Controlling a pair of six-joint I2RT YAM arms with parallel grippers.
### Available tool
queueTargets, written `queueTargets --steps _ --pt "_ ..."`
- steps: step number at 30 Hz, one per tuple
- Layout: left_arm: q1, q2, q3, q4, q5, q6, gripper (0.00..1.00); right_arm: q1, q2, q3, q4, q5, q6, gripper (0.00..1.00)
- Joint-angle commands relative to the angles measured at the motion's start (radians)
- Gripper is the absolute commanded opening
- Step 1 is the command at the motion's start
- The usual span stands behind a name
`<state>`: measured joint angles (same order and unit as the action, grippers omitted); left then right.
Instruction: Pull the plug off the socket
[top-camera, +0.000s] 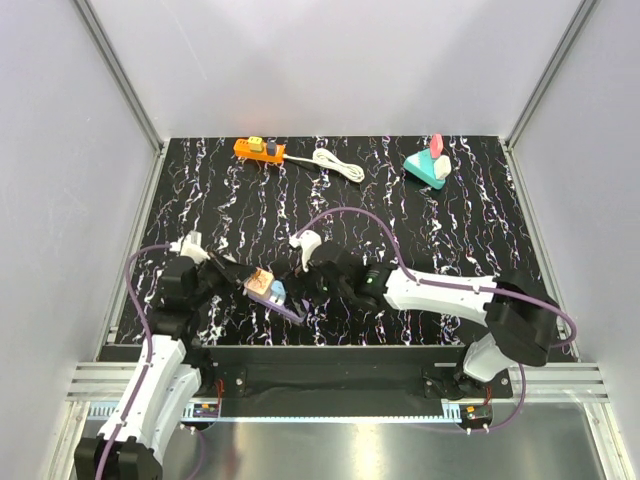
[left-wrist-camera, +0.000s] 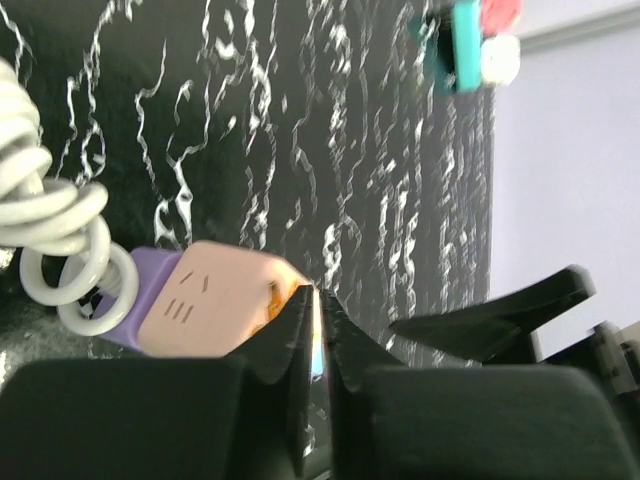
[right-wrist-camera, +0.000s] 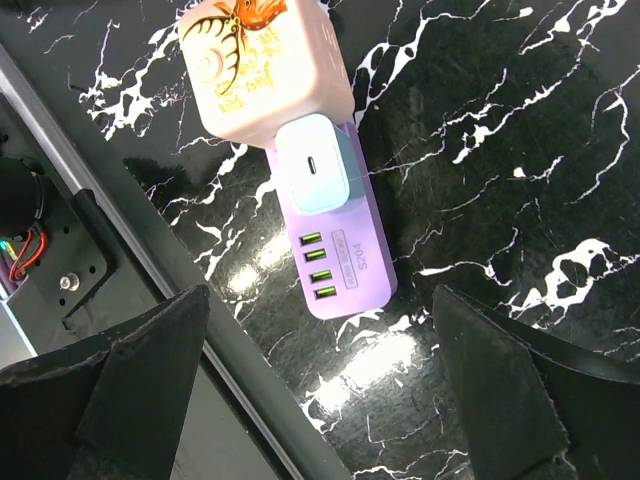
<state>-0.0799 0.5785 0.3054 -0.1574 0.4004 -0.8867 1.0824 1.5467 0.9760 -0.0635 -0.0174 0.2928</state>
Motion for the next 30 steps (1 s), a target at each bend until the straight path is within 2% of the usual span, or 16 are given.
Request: queueTargets --steps 1,9,10,14,18,25,27,30 --pt "-0.009 0.003 -0.012 0.094 0.075 0.038 0.07 -0.007 0.045 0.081 -0.041 -0.018 0.011 1.00" --pt "-0.011 -0.039 -0.066 0.098 0.068 0.025 0.04 -0.006 0.167 0.193 -0.047 -0.042 -0.009 0.99" --pt "-0.012 -0.031 -0.074 0.099 0.064 0.025 0.04 -0.007 0.193 0.207 -0.053 -0.039 -0.011 0.93" --pt "-0.012 0.015 -0.080 0.110 0.077 0.029 0.00 -0.006 0.234 0.256 -0.064 -0.050 -0.030 0.83" --pt "-0.012 0.029 -0.080 0.095 0.077 0.043 0.00 -0.006 0.263 0.277 -0.068 -0.049 -0.044 0.76" --pt "-0.012 0.040 -0.055 -0.037 -0.021 0.095 0.00 0.002 0.306 0.308 -0.085 0.002 -0.078 0.65" --pt "-0.012 0.044 -0.058 -0.048 -0.035 0.103 0.00 0.004 0.320 0.328 -0.105 0.011 -0.089 0.57" --pt "-0.012 0.055 -0.065 -0.047 -0.046 0.089 0.00 0.014 0.328 0.346 -0.121 0.045 -0.089 0.55"
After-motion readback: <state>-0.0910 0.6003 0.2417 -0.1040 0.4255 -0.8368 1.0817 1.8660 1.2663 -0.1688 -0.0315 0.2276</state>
